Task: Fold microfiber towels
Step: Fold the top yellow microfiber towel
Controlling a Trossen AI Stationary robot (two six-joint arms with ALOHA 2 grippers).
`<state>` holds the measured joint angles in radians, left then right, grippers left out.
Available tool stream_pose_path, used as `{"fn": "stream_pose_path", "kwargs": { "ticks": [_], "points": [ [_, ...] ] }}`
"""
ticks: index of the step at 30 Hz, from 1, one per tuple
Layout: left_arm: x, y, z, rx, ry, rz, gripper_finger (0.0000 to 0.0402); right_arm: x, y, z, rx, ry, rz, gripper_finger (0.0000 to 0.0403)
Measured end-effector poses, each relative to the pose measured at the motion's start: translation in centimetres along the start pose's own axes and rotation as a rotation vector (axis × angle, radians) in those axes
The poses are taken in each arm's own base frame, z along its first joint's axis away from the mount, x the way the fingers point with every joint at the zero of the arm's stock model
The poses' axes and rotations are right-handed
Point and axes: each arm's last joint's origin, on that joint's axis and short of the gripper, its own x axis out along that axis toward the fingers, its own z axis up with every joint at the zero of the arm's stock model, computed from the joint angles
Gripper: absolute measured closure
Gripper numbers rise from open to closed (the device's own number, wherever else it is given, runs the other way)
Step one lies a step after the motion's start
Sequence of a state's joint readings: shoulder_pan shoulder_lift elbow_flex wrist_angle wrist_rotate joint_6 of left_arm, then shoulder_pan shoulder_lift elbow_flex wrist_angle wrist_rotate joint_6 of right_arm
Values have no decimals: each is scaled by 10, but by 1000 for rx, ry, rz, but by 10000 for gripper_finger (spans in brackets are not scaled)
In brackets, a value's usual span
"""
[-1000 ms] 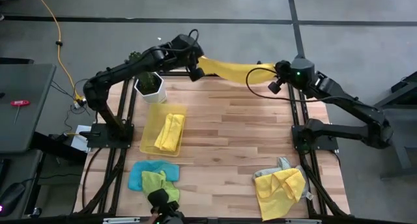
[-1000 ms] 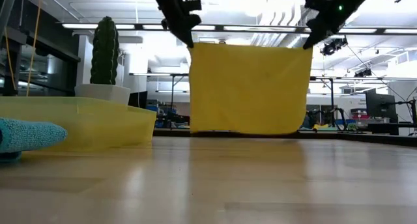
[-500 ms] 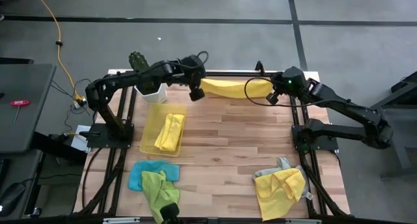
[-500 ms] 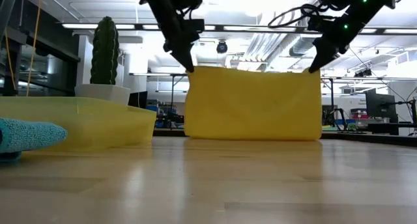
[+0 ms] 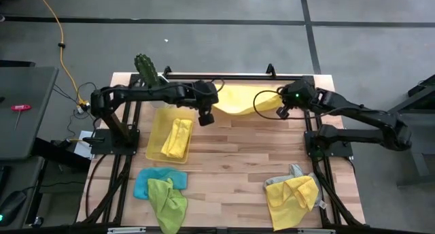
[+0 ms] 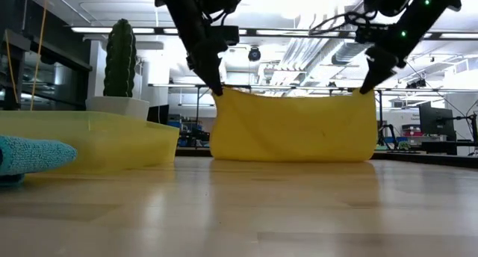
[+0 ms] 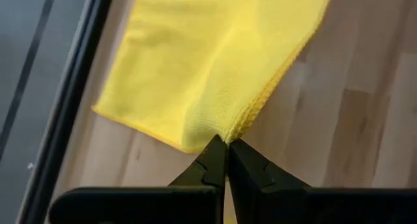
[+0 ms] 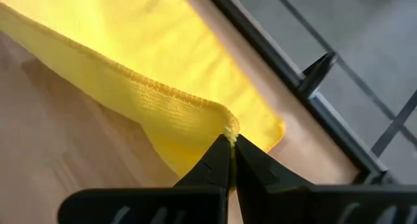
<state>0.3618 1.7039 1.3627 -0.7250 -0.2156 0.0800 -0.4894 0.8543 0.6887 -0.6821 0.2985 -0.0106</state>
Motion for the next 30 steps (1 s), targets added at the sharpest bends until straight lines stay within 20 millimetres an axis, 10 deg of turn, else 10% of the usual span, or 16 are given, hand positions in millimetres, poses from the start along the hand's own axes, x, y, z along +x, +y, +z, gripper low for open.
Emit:
{"fn": "stream_pose_path", "kwargs": {
  "ticks": [30],
  "points": [
    [5,-22,2,-83,-52,-204,402,-1,15,-26,117,-99,63,403]
  ]
}}
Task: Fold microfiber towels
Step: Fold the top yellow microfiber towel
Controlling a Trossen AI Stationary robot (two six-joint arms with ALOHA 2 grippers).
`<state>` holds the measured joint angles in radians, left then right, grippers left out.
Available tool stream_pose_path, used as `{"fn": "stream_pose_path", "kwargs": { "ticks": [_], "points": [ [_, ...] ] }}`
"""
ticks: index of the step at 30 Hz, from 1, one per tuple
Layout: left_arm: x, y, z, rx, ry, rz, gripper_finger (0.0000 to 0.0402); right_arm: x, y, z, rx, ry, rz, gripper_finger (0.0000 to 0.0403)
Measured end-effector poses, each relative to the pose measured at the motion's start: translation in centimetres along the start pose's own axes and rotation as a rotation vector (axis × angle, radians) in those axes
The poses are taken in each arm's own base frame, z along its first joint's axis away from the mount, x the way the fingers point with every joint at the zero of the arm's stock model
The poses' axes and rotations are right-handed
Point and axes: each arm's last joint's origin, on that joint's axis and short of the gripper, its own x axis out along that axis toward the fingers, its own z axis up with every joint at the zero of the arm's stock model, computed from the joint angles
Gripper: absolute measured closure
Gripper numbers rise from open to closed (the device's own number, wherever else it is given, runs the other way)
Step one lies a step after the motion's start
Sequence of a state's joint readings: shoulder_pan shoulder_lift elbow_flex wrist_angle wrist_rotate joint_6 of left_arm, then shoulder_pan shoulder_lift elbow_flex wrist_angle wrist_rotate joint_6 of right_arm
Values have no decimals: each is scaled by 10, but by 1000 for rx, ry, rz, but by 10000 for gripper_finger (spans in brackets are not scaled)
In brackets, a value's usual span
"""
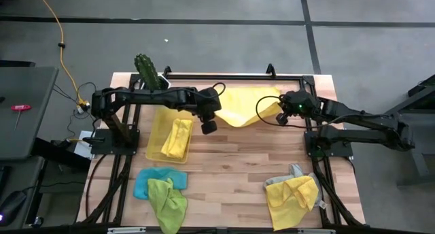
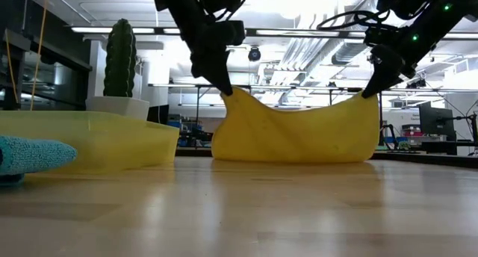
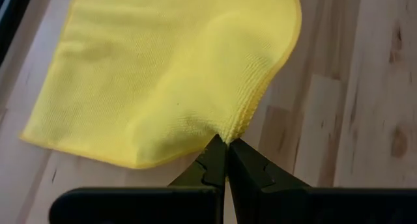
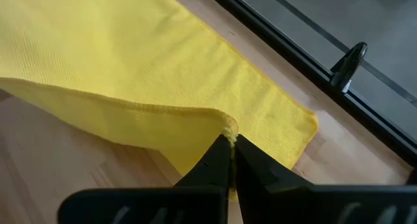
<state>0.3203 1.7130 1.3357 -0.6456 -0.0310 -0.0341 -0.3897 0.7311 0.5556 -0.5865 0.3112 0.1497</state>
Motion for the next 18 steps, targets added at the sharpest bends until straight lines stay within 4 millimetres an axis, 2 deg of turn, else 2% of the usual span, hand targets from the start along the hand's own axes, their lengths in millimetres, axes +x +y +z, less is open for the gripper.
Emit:
{"fn": "stream_pose_path", "kwargs": {
  "ticks": [18],
  "points": [
    [0,7,6,9,-60,6,402,0,1,0,-16,5,33,403]
  ]
}}
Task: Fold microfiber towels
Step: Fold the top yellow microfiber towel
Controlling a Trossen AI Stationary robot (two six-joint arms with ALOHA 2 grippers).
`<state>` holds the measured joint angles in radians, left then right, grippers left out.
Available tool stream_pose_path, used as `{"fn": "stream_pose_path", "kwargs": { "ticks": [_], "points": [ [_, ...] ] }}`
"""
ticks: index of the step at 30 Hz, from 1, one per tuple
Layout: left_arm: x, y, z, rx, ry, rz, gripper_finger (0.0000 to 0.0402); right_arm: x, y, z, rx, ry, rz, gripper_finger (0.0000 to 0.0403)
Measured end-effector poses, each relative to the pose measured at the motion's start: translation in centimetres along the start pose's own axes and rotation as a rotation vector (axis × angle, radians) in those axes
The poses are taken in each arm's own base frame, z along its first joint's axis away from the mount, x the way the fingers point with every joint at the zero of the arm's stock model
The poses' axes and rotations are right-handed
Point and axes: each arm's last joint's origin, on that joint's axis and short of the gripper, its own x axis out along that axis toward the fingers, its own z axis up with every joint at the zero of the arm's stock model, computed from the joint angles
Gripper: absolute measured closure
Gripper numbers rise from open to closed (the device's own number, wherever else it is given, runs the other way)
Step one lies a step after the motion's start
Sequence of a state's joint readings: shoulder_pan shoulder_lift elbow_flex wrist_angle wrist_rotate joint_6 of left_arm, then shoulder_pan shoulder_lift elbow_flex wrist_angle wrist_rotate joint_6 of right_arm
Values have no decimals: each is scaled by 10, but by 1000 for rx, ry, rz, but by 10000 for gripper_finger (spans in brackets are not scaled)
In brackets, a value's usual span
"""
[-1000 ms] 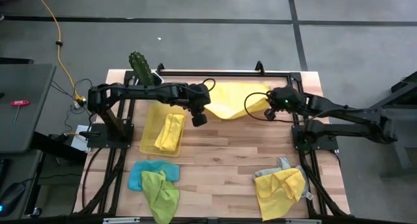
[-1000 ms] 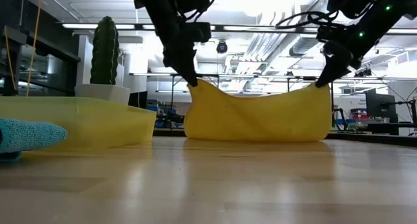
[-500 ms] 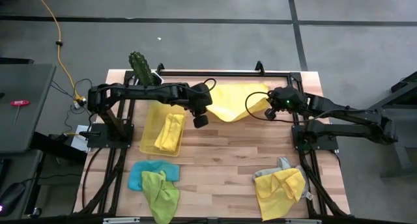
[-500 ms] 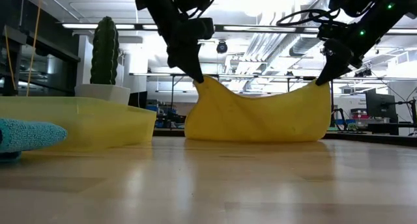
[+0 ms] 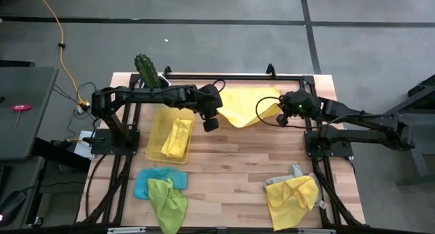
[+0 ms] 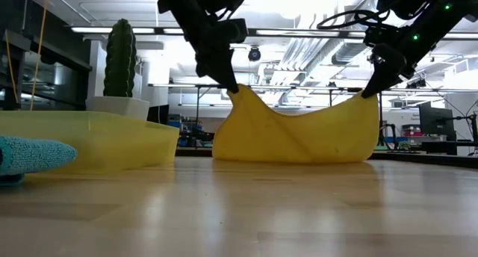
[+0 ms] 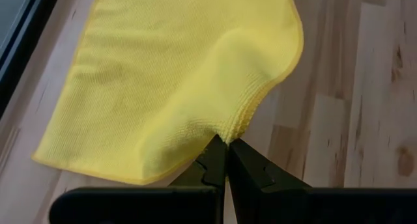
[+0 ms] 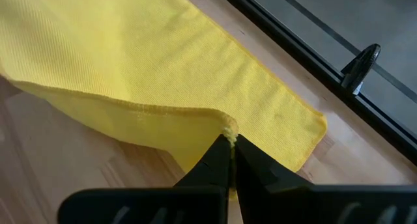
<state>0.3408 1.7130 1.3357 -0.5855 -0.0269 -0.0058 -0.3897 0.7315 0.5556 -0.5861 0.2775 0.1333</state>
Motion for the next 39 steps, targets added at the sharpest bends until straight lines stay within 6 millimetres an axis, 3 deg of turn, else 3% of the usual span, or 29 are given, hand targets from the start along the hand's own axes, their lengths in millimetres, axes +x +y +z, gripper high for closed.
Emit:
{"fn": "stream_pose_path", "kwargs": {
  "ticks": [20,29,39],
  "points": [
    [22,-4,-16,-63,-154,-110,401,0,1,4,51,-35,30,403],
    [24,1,-15,-134,-310,-31,401,4,-9,17,173,-144,-43,403],
    [42,5,-57,-276,-290,123,401,32,-28,19,307,-76,-245,403]
  ]
}}
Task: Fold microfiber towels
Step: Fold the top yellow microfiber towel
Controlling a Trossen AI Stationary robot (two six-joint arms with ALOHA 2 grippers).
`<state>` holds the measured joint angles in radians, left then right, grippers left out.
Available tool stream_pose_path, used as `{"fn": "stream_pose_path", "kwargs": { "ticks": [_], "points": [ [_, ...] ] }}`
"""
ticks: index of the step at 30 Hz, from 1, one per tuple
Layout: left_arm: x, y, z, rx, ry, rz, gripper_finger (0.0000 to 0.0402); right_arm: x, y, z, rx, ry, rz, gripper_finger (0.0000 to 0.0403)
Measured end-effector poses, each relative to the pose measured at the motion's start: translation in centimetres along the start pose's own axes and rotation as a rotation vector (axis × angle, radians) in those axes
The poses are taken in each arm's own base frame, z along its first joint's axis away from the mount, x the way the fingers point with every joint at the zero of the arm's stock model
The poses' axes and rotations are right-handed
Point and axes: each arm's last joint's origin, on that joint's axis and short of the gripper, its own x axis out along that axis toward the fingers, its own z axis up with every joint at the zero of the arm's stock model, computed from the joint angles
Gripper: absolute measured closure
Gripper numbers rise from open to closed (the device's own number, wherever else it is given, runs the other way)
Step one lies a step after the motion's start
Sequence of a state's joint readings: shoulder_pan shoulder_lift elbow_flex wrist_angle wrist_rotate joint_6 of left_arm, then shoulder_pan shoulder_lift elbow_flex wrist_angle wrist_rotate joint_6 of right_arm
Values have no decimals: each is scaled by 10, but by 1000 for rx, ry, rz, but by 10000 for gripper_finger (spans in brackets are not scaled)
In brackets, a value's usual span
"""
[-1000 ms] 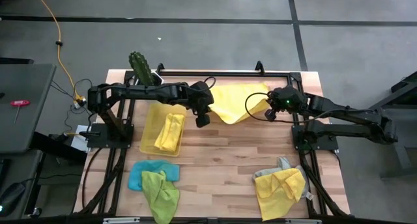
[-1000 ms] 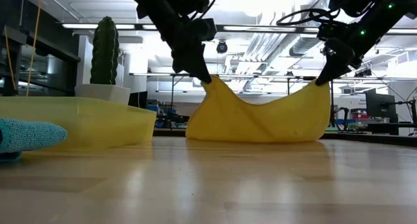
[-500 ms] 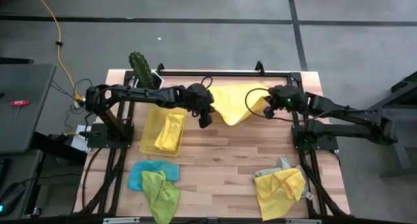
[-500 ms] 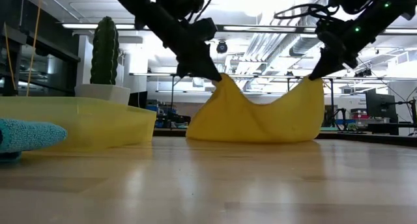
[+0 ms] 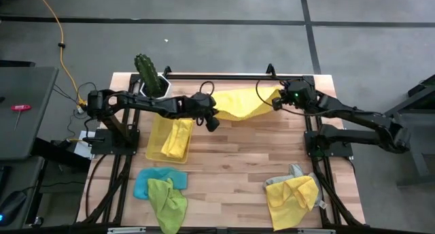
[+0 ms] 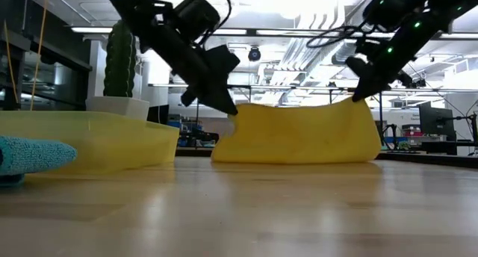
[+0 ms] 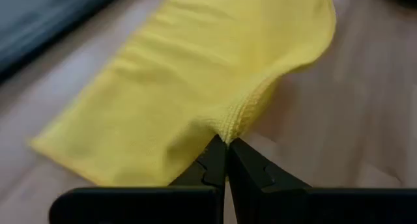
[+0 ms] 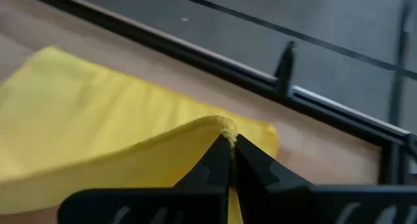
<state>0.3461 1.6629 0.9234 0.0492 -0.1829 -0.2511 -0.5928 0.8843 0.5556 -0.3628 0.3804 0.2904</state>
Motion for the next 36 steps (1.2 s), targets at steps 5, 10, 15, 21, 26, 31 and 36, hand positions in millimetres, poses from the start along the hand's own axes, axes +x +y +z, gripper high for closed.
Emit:
{"fn": "stream_pose_path", "kwargs": {
  "ticks": [5,10,15,21,26,31,36],
  "points": [
    [-3,9,2,20,-51,190,401,23,-2,2,23,18,-64,403],
    [-1,26,0,15,-14,301,401,47,-3,3,48,26,-101,403],
    [1,42,0,-22,25,328,401,66,-2,-1,55,59,-116,403],
    [2,55,2,-35,30,303,401,79,-1,-9,45,109,-160,403],
    [3,64,4,-40,28,323,401,83,0,-11,47,112,-162,403],
    [3,70,6,-38,19,318,401,83,0,-11,69,107,-171,403],
    [8,71,5,-19,20,320,401,83,0,-11,90,101,-183,403]
  ]
}}
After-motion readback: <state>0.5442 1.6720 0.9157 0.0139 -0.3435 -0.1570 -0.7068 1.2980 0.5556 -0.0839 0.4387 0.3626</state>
